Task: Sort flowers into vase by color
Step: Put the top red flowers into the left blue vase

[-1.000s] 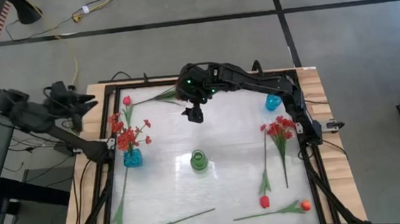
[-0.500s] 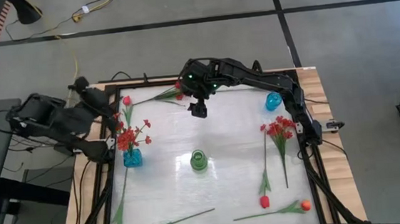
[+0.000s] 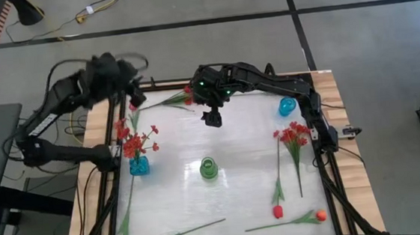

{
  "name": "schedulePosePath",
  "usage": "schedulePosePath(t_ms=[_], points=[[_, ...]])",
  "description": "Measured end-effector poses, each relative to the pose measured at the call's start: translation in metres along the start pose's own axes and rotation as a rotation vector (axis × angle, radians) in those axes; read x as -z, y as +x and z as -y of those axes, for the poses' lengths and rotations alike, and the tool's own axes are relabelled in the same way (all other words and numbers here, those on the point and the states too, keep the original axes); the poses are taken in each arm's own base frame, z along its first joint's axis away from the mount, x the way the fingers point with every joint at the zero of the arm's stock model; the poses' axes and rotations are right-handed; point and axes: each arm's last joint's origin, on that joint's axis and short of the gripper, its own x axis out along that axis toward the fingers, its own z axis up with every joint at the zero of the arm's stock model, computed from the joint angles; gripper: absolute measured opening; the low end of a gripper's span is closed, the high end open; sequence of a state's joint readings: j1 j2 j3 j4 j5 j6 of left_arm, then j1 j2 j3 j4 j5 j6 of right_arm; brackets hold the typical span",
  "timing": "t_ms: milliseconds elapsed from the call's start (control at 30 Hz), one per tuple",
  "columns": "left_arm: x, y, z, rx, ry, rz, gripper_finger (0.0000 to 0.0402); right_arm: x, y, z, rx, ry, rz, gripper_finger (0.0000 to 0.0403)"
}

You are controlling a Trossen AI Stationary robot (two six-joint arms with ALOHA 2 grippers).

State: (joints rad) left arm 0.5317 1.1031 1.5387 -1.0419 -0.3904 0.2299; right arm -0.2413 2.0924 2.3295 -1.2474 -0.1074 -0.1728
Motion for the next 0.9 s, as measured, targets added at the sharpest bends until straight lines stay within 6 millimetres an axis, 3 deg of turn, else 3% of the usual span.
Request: schedulePosePath(t_ms=[233,500,700,900], points=[[0.009,0.042,-0.036,0.030,-0.061,-0.116,0.0107,0.007,-0.007,0.006,0.002,0.035,-0.044,0.0329],[0.016,0.103,-0.046,0.203,-0.078,-0.220,0.0107,0.027,-0.005,0.016,0.005,0.066,-0.122,0.0329],[0.018,0.139,-0.047,0.245,-0.069,-0.249,0.0107,0.081,-0.014,0.021,0.060,0.150,0.023,0.0329],[0.022,0.172,-0.040,0.314,-0.054,-0.285,0.0107,0.143,-0.022,-0.006,0.081,0.173,0.321,0.0329]])
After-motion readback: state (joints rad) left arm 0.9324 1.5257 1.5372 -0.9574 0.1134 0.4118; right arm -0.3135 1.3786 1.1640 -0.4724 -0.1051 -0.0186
